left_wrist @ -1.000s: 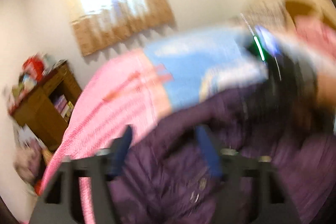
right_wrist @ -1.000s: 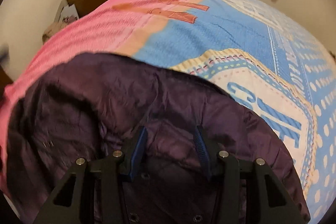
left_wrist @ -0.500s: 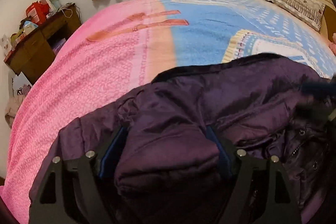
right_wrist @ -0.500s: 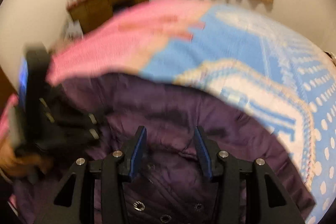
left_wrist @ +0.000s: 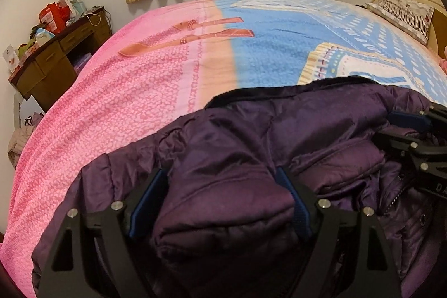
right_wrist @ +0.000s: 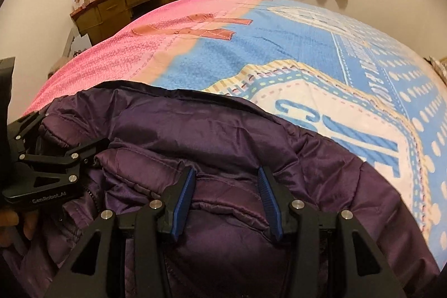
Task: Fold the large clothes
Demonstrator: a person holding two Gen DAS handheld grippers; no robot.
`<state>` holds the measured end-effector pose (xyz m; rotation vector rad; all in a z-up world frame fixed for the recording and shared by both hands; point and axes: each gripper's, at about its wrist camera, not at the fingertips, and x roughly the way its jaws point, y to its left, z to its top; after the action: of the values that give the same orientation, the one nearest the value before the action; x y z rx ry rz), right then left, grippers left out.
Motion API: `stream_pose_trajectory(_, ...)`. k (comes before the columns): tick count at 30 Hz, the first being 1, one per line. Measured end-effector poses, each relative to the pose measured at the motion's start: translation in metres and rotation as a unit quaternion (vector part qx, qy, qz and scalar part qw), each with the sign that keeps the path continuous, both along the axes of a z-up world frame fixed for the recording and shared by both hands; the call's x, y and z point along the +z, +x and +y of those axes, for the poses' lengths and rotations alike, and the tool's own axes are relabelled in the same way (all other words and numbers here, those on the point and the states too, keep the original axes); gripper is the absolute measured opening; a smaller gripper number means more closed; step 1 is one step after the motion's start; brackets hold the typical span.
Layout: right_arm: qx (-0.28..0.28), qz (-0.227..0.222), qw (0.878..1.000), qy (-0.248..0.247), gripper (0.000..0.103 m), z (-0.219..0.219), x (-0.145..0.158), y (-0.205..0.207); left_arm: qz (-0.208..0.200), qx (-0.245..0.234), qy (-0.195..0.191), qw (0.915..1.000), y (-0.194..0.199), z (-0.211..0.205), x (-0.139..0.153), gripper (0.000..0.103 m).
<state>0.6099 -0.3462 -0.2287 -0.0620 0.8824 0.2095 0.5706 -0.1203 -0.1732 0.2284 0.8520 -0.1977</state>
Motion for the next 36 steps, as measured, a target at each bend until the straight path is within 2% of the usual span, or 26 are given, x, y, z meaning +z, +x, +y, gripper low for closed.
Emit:
stream_pose_trajectory(3,-0.001,-0.003,1.000,-0.015,0.049,0.005,-0.002,0.000,0.000,0.002,0.005,1.0000,0.001,-0.001,-0.001,0.086)
stream_pose_trajectory(17,-0.002,0.000,1.000,-0.017,0.049,0.005,-0.003,0.001,-0.002,0.003,0.012,0.9999,0.002,-0.002,-0.002,0.087)
stream_pose_trajectory(36,-0.004,-0.002,0.999,-0.049,0.049,0.012,-0.005,0.001,-0.001,0.005,0.016,0.9999,0.003,-0.002,-0.003,0.088)
